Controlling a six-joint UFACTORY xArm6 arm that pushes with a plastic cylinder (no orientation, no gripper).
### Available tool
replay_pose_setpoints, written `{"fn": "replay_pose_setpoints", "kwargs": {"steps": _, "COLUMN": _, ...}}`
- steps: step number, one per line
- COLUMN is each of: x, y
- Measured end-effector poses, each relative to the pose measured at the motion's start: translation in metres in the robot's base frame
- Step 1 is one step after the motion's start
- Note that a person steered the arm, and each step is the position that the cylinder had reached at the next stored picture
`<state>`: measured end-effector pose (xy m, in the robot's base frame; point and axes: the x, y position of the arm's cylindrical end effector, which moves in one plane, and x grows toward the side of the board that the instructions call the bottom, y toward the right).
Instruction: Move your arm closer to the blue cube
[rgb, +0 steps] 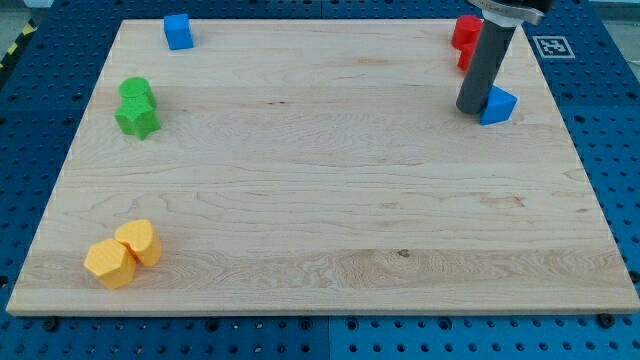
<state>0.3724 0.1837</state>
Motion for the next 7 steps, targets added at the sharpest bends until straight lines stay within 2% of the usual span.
{"fn": "replay_pose_setpoints", "kwargs": {"steps": 2, "x": 0.000, "y": -0.014}}
{"fn": "replay_pose_setpoints", "kwargs": {"steps": 4, "x": -0.007, "y": -0.116}}
{"fn": "replay_pose_setpoints", "kwargs": {"steps": 7, "x": -0.057, "y": -0.326}}
